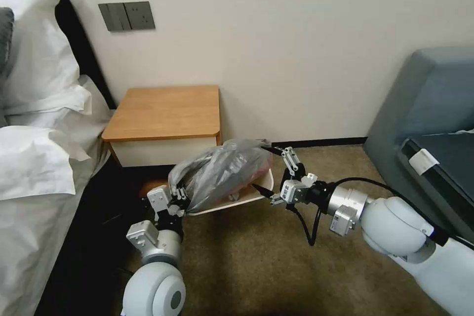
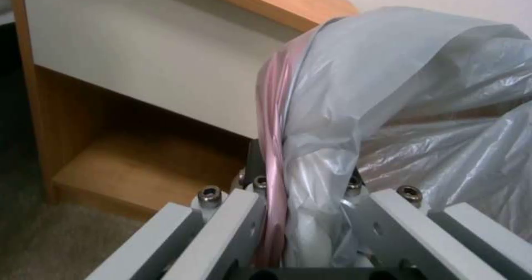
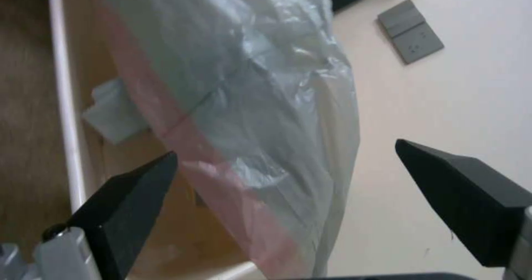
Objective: Pick up the garbage bag from the table and place it over the trash can.
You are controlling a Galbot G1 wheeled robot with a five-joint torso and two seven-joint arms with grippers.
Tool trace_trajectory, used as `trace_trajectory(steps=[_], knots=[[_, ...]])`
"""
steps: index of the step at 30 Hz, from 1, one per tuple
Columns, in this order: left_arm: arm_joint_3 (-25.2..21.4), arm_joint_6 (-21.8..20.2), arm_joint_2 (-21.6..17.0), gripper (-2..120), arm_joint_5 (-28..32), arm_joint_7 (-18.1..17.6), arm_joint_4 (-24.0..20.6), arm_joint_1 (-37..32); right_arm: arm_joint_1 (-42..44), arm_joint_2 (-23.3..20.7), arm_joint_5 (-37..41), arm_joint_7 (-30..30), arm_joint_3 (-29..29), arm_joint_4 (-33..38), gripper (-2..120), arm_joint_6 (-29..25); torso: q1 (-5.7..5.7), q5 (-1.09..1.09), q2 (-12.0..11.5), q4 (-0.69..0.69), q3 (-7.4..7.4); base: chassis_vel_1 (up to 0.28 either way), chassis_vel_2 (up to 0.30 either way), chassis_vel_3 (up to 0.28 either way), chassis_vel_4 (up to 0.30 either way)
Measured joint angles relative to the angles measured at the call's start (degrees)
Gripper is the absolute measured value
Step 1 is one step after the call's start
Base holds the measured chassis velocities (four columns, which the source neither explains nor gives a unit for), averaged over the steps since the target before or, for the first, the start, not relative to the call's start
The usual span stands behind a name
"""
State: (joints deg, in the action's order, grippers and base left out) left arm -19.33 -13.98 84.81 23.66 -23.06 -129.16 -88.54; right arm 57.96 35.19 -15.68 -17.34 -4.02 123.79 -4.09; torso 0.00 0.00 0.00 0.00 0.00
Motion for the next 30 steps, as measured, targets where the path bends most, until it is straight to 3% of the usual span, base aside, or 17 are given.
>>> trace_trajectory(steps=[11,18,30], knots=[[0.2,0.0,0.5,5,-0.4,0.1,0.0,-0.1,-1.7,-2.2,-2.5,-2.4,1.6,1.1,100,0.5,0.0,0.0,0.0,-0.01,0.0,0.0,0.0,0.0,0.0],[0.3,0.3,0.6,5,-0.6,0.4,0.0,-0.4,-5.0,-0.9,-4.7,-2.2,5.8,-0.2,100,1.2,0.0,0.0,0.0,0.0,0.0,0.0,0.0,0.0,0.0],[0.4,0.5,0.7,5,-0.7,0.5,-0.2,-0.5,-7.6,0.5,-7.4,-1.6,8.0,-2.7,100,0.8,0.0,0.0,0.0,0.0,0.0,0.0,0.0,0.0,0.0]])
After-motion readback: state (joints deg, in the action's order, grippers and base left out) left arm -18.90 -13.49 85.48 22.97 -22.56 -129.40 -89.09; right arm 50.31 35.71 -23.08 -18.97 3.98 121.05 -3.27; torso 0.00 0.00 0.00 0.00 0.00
